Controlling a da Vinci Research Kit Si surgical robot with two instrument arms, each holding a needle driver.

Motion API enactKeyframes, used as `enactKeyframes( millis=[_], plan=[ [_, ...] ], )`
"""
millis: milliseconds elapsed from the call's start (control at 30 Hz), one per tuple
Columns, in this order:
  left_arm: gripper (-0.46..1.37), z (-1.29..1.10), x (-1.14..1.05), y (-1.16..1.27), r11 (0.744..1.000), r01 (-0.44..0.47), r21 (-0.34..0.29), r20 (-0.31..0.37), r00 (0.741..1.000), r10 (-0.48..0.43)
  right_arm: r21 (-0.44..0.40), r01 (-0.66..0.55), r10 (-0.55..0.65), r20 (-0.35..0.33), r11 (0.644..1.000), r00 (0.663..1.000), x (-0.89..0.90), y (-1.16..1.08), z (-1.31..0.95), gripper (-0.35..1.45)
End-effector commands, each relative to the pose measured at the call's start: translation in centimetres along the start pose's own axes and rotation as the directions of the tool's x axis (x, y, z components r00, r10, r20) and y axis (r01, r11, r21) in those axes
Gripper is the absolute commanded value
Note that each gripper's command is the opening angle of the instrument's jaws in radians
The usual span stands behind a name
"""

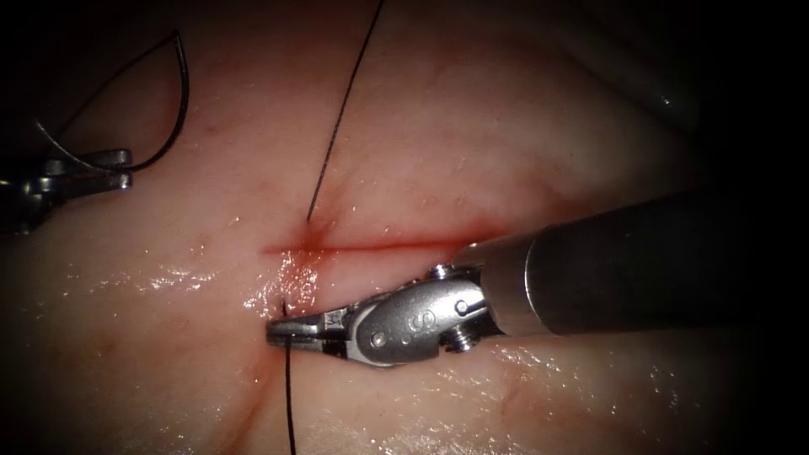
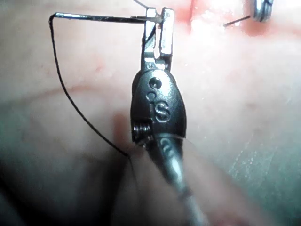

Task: Wound Closure
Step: Pull the suture through the tissue until a short tail remains on top

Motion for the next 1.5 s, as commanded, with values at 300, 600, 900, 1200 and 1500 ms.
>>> enactKeyframes(
  millis=[300, 600, 900, 1200, 1500],
  plan=[
    [-0.35, 0.03, -0.02, 0.02, 1.0, 0.003, -0.008, 0.001, 1.0, -0.003, 0.093, 0.029, -0.029, -0.003, 0.995, 1.0, 0.91, -0.71, 0.05, -0.35],
    [-0.35, 0.05, -0.03, 0.03, 1.0, 0.008, -0.007, 0.0, 1.0, -0.008, 0.219, 0.07, -0.075, 0.016, 0.973, 0.997, 1.5, -1.21, 0.38, -0.35],
    [-0.35, 0.02, -0.03, 0.03, 1.0, 0.008, -0.011, 0.002, 1.0, -0.008, 0.152, 0.008, -0.006, -0.017, 0.988, 1.0, 1.42, -1.08, 0.38, 0.54],
    [-0.35, 0.03, -0.06, 0.05, 1.0, 0.012, -0.01, 0.002, 1.0, -0.012, -0.08, -0.043, 0.039, -0.048, 0.996, 0.998, 1.04, -0.3, -0.19, 1.14],
    [-0.35, 0.09, -0.08, 0.05, 1.0, 0.01, -0.006, -0.001, 1.0, -0.01, -0.166, -0.031, 0.03, -0.006, 0.986, 1.0, 0.33, 0.28, -0.27, 1.15]
  ],
)
